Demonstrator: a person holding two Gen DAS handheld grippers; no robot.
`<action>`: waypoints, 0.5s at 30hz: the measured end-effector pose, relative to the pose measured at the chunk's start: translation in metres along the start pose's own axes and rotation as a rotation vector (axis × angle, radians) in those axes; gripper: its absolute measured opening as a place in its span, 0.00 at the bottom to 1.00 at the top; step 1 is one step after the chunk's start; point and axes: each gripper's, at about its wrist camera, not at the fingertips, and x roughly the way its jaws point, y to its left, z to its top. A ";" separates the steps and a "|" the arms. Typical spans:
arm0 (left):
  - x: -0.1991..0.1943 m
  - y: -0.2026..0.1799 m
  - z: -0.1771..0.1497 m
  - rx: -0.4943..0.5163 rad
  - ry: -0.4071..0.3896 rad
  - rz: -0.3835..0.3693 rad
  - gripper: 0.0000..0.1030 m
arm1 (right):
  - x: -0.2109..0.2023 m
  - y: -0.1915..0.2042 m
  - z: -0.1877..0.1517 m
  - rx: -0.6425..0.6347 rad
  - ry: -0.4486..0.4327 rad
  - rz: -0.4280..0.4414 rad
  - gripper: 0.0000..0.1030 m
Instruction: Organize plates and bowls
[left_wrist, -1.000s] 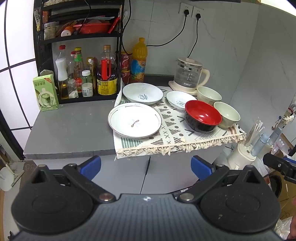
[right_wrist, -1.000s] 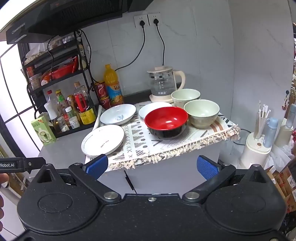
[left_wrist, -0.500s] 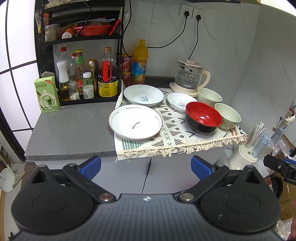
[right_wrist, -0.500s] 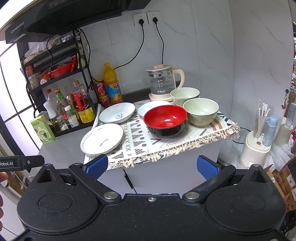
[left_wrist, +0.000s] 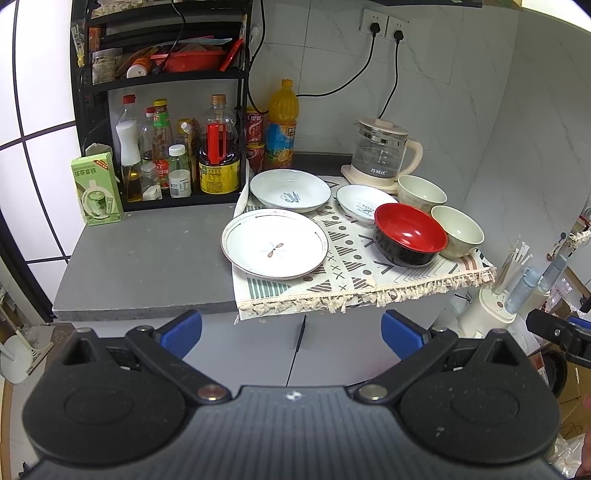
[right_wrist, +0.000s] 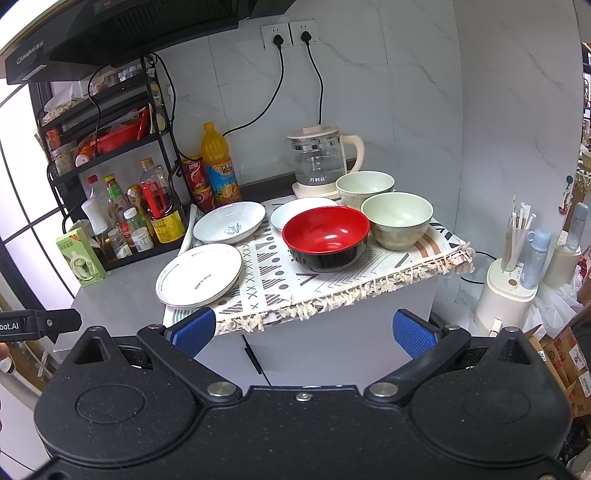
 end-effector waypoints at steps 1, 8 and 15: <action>-0.002 0.001 -0.001 0.000 -0.001 0.001 0.99 | 0.000 0.000 0.000 0.000 0.001 0.001 1.00; -0.002 0.003 -0.001 -0.008 -0.001 0.008 0.99 | 0.001 0.001 0.001 -0.004 0.009 0.001 1.00; -0.002 0.004 -0.001 -0.013 -0.001 0.010 0.99 | 0.002 0.002 0.000 -0.012 0.017 -0.004 1.00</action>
